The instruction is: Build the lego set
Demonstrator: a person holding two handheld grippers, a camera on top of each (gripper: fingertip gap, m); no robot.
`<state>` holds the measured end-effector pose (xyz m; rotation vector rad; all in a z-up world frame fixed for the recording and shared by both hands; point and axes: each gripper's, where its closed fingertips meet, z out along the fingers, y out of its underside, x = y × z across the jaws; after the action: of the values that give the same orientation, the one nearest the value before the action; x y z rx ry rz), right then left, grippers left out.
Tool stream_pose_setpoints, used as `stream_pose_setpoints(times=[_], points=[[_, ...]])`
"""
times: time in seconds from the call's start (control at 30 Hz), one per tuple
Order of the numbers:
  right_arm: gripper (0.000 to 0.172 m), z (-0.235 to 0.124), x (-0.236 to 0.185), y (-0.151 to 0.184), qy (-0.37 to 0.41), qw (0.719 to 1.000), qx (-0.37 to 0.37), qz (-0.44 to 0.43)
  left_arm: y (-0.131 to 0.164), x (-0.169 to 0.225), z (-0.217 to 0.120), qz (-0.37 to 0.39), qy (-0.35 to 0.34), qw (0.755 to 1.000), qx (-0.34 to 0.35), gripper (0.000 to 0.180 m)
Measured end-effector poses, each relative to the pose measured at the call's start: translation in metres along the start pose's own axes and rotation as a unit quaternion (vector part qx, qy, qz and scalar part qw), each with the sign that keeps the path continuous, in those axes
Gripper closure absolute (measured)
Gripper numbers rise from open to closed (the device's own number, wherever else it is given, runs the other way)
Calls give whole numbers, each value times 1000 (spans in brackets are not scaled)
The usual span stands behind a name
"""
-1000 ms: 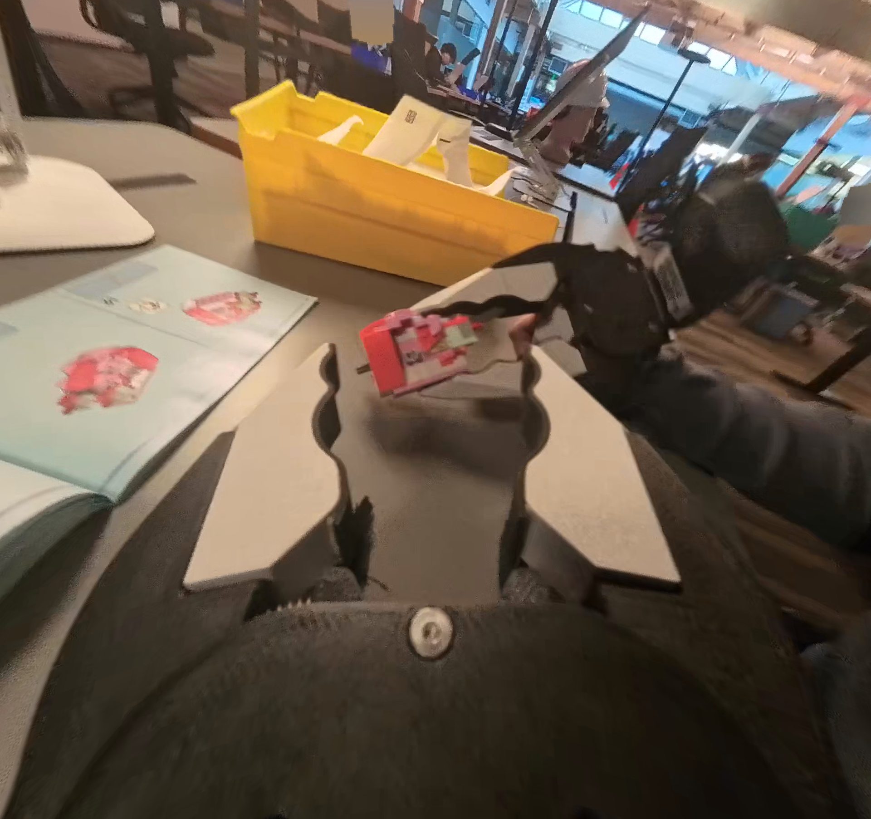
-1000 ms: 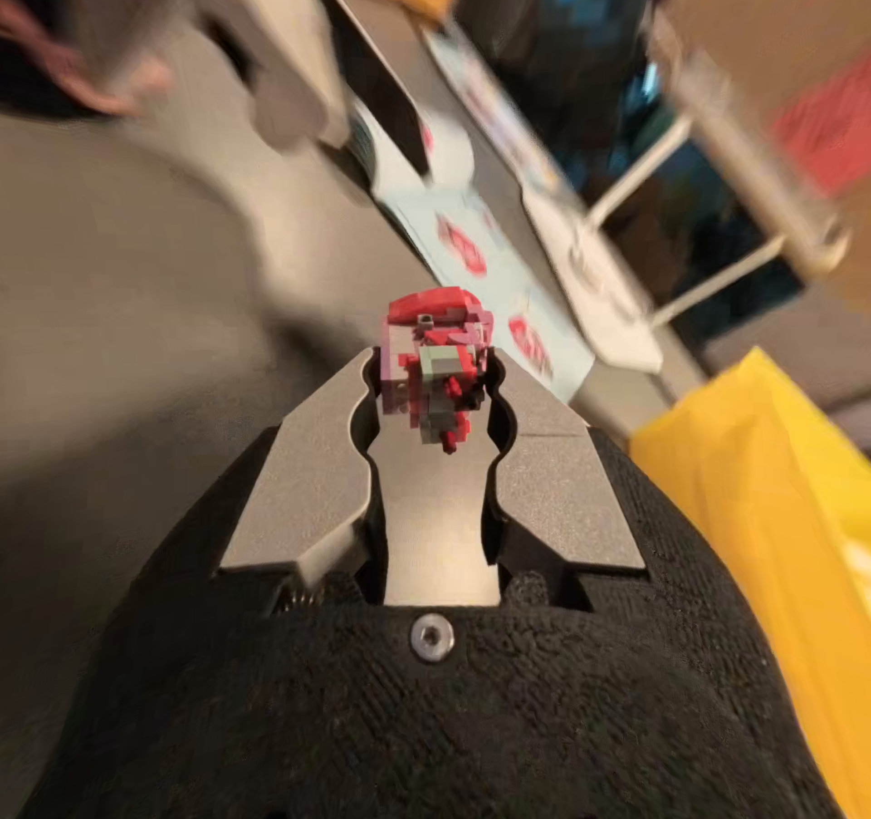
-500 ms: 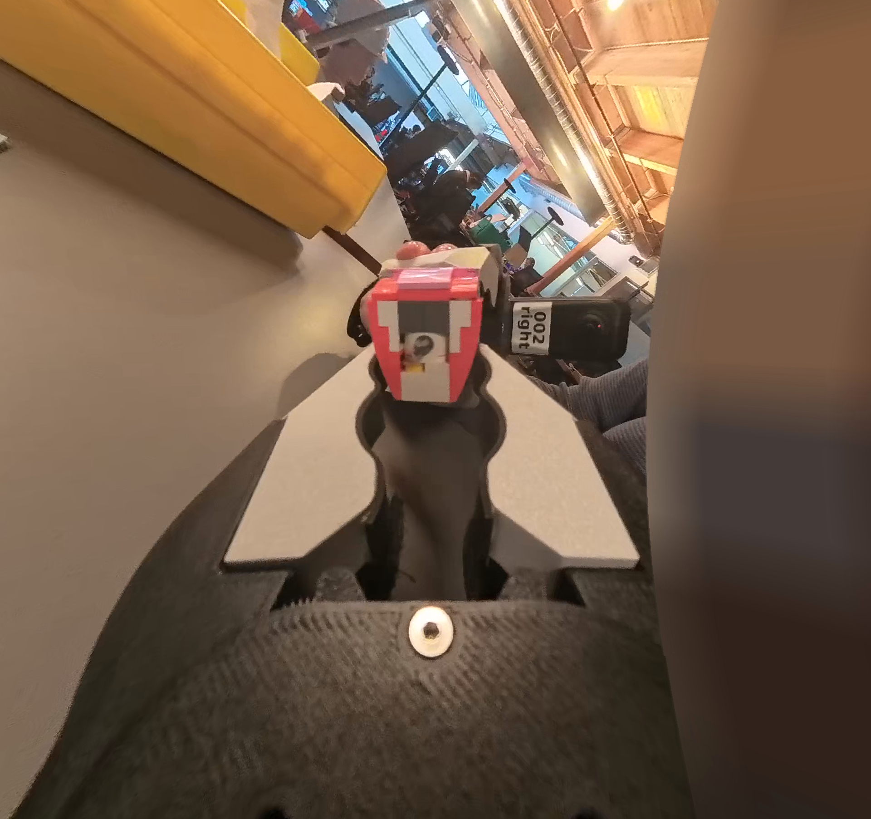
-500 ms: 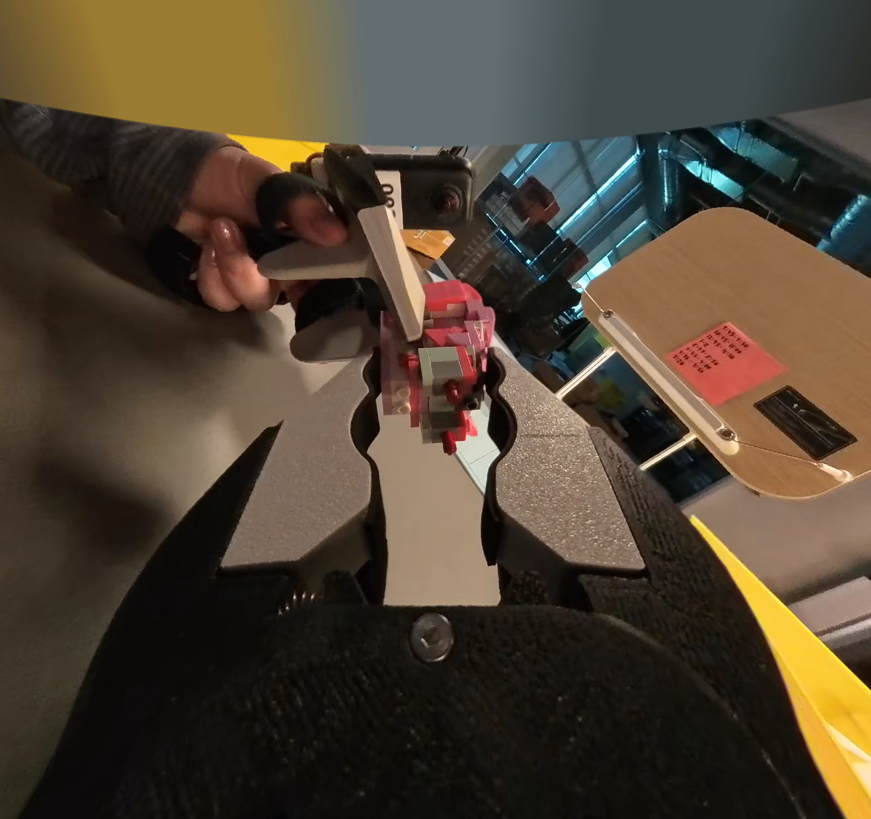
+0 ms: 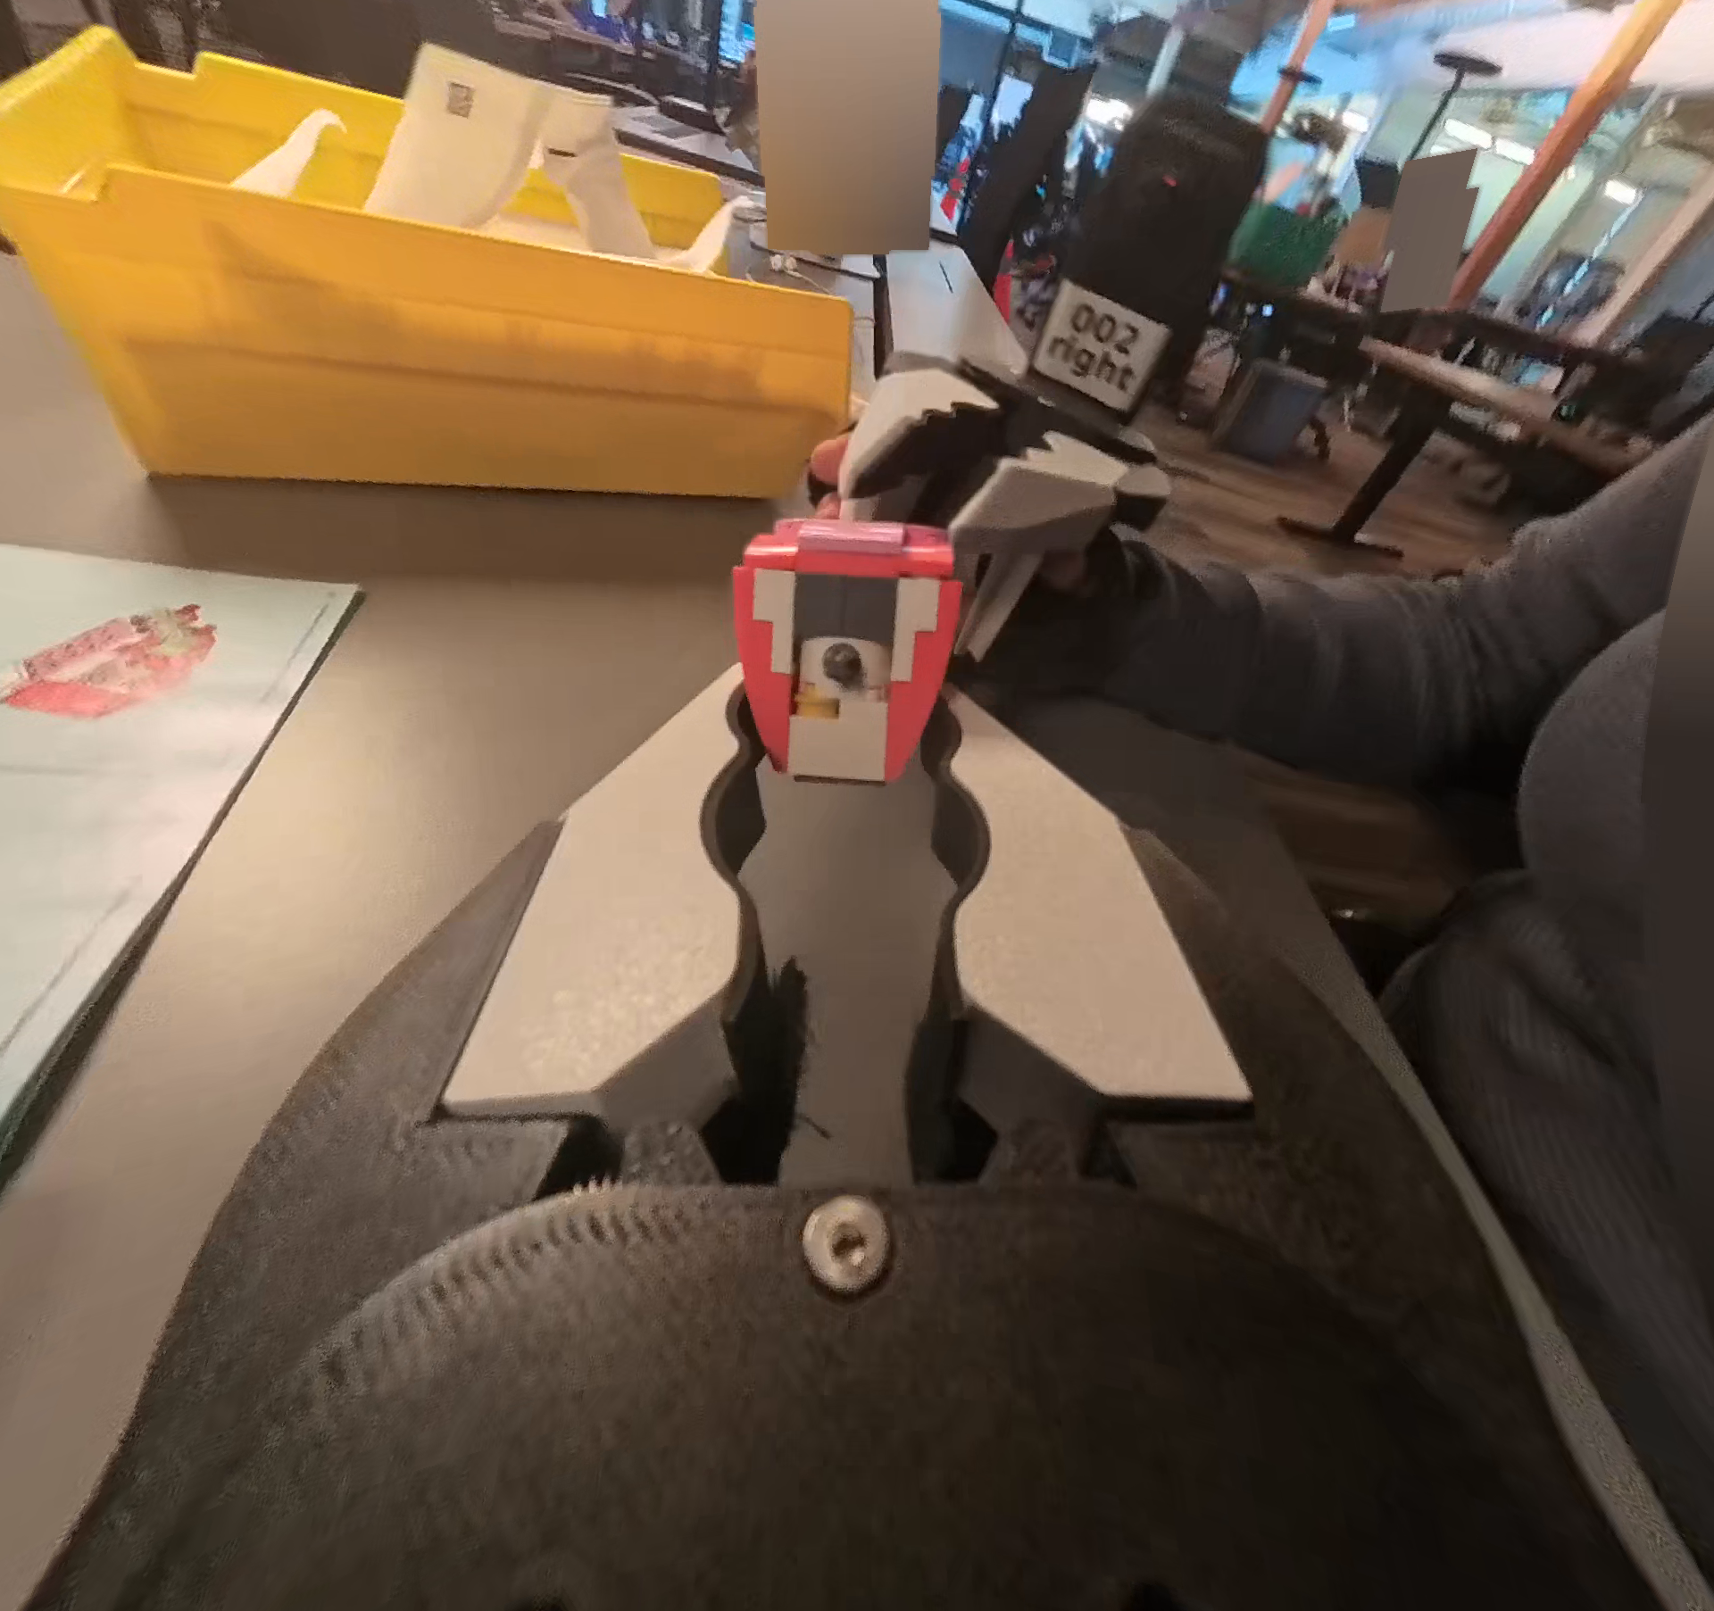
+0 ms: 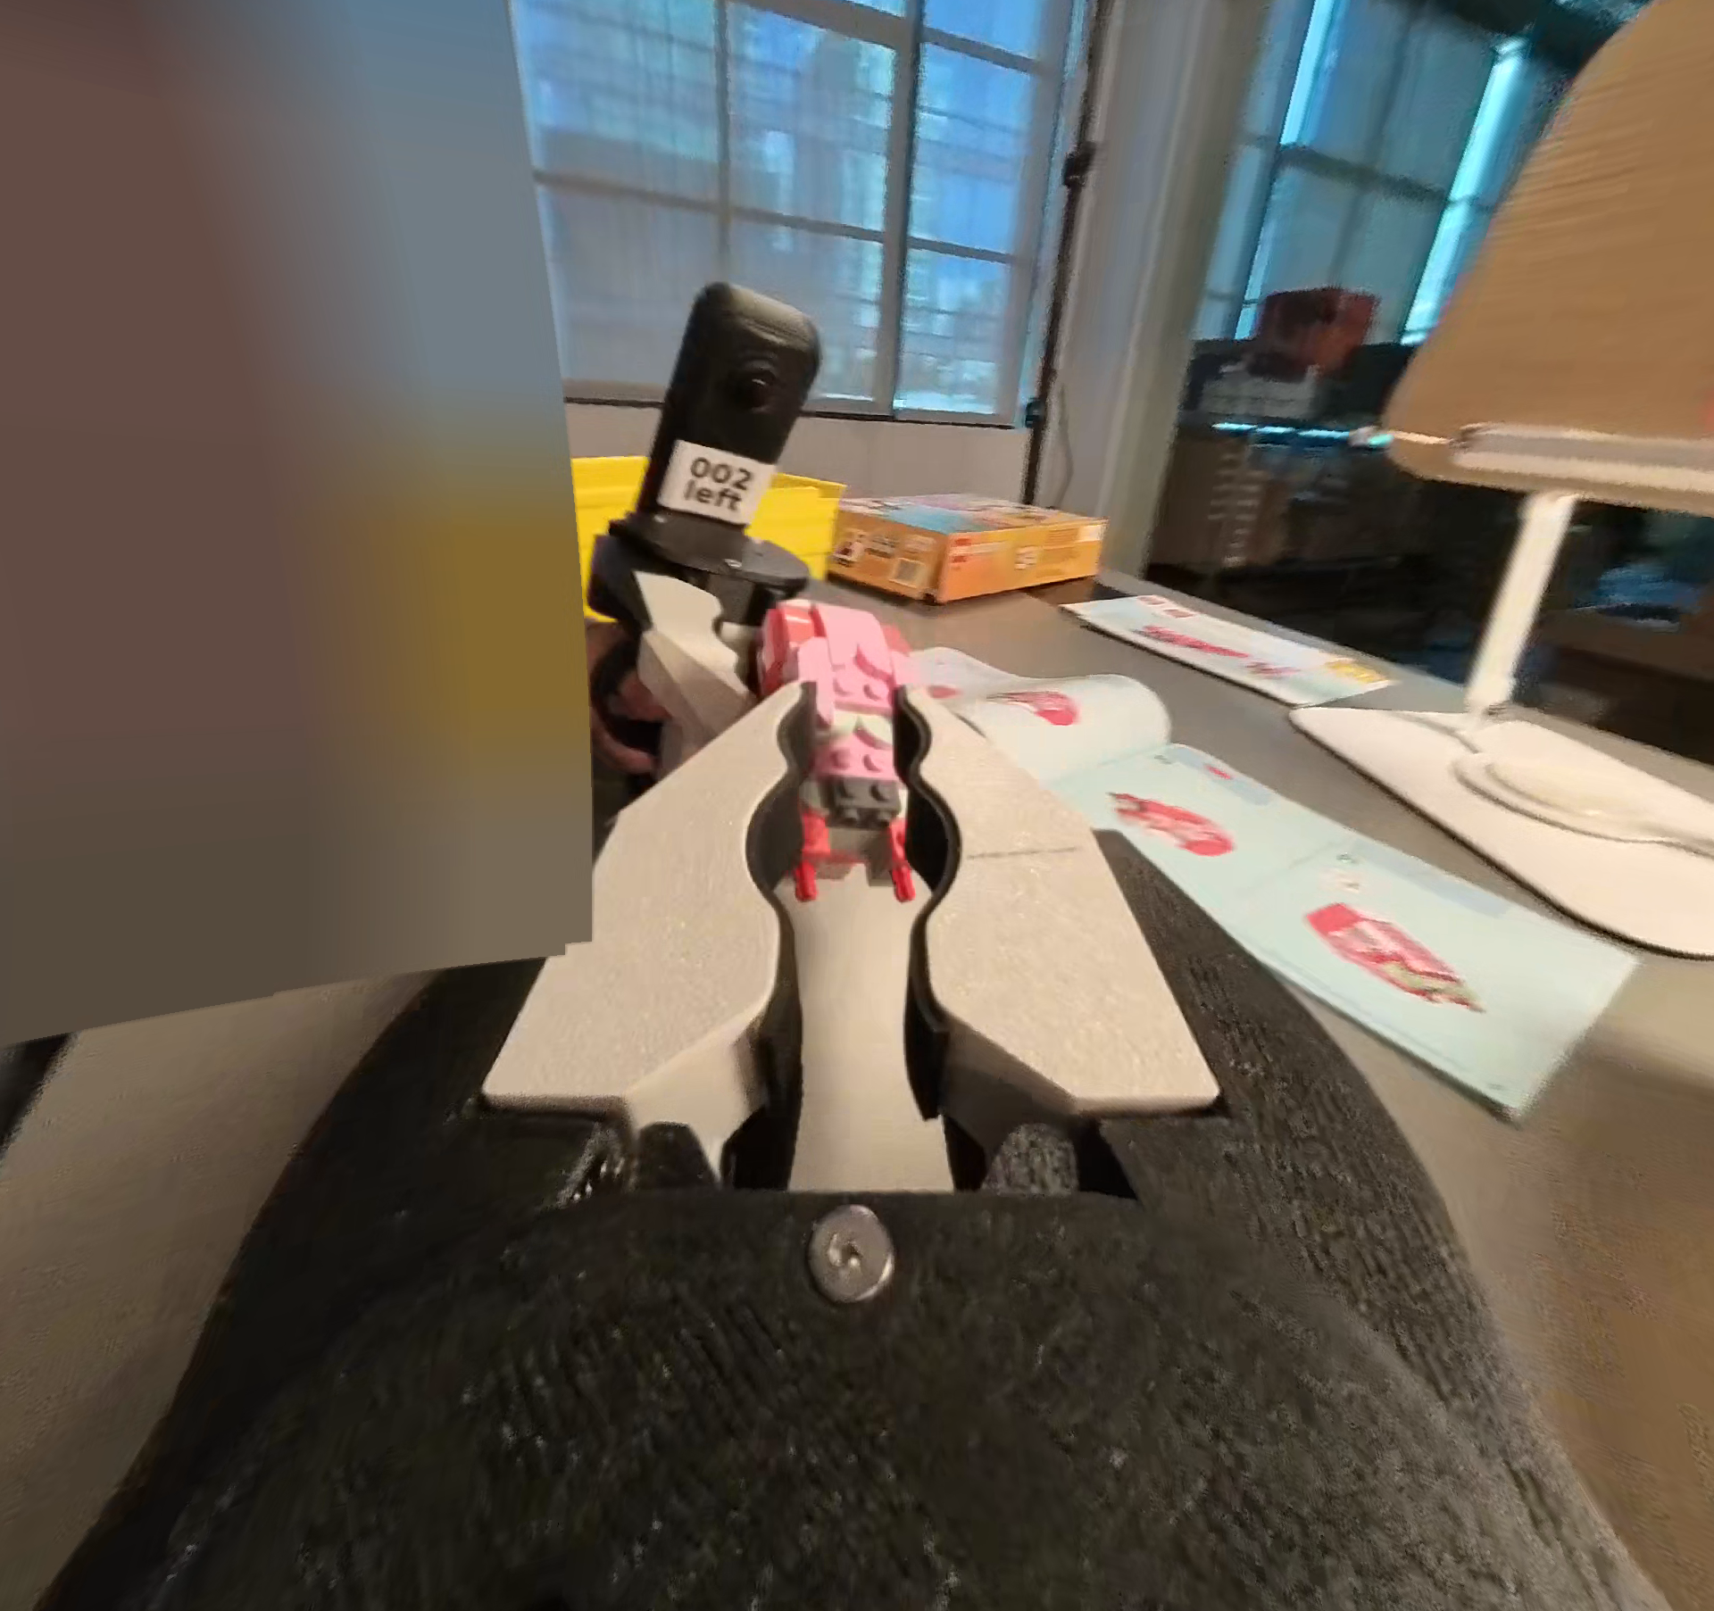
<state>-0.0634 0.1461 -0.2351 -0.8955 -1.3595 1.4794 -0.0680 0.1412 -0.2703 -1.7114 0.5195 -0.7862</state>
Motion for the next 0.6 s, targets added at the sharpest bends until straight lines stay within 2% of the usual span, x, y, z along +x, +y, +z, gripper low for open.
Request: stream_pose_setpoints(times=[0.03, 0.23, 0.47, 0.6], points=[[159, 0, -4, 0, -19, 1000, 2, 18, 1, 3, 1, 12, 6, 1000, -5, 148], [163, -2, -20, 1, -92, 993, -4, 73, 4, 11, 2, 40, 21, 999, -13, 148], [158, -1, -20, 6, -92, 992, -27, 77, 0, 9, 0, 42, 14, 999, 4, 148], [161, -2, -19, 8, -92, 992, -31, 85, 1, 8, 1, 31, 17, 999, -2, 148]])
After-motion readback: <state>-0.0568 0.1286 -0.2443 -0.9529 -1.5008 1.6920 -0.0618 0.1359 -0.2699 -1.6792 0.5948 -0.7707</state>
